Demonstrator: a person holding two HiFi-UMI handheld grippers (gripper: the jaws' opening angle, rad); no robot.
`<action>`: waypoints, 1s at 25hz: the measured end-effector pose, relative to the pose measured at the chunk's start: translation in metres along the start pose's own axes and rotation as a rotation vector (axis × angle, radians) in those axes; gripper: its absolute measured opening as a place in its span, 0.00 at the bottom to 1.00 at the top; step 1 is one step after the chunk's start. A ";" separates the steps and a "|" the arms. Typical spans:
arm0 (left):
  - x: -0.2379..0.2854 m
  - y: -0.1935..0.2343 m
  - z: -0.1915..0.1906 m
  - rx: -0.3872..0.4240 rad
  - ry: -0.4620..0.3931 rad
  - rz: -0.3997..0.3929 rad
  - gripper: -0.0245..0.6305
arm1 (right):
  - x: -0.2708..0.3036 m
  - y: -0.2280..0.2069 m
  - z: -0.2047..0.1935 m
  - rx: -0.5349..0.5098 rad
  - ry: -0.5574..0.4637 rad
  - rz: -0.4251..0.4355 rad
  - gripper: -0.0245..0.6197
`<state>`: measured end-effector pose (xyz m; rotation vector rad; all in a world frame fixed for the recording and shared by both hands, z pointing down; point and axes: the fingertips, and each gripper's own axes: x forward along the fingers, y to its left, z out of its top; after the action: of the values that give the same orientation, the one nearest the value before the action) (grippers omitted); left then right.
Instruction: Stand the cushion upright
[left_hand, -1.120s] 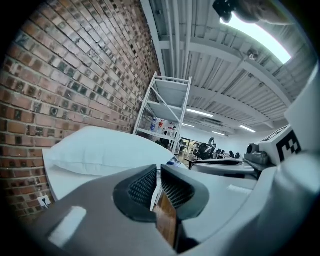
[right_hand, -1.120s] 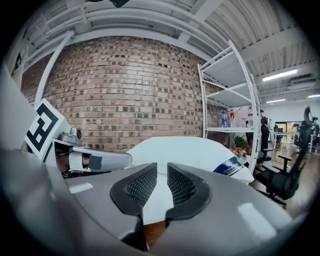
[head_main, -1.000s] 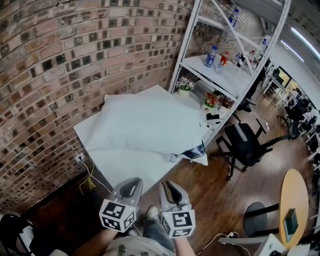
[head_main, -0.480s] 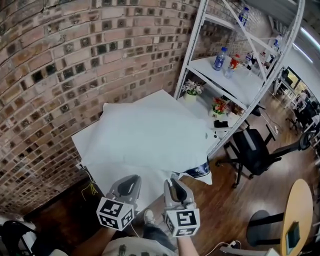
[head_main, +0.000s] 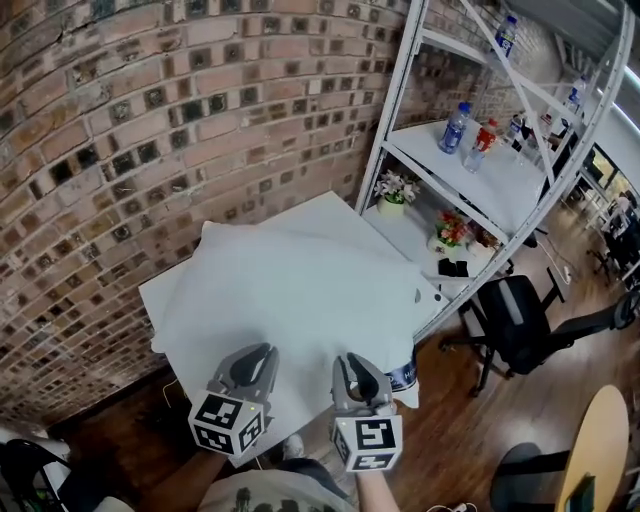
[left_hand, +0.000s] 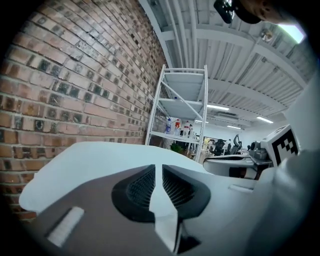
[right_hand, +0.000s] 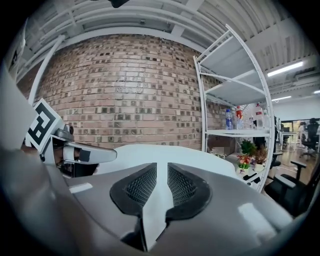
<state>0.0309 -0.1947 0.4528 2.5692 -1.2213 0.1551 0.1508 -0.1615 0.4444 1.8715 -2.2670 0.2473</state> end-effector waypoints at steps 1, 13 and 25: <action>0.004 0.005 0.004 -0.001 -0.002 0.012 0.06 | 0.005 -0.004 0.002 -0.002 -0.001 0.005 0.12; 0.042 0.055 0.046 0.018 -0.006 0.146 0.09 | 0.046 -0.065 0.025 -0.035 0.028 0.016 0.15; 0.044 0.147 0.060 0.024 0.088 0.322 0.20 | 0.066 -0.149 0.023 0.004 0.103 0.002 0.21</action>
<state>-0.0568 -0.3334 0.4372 2.3393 -1.5981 0.3481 0.2843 -0.2579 0.4399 1.8147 -2.2017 0.3406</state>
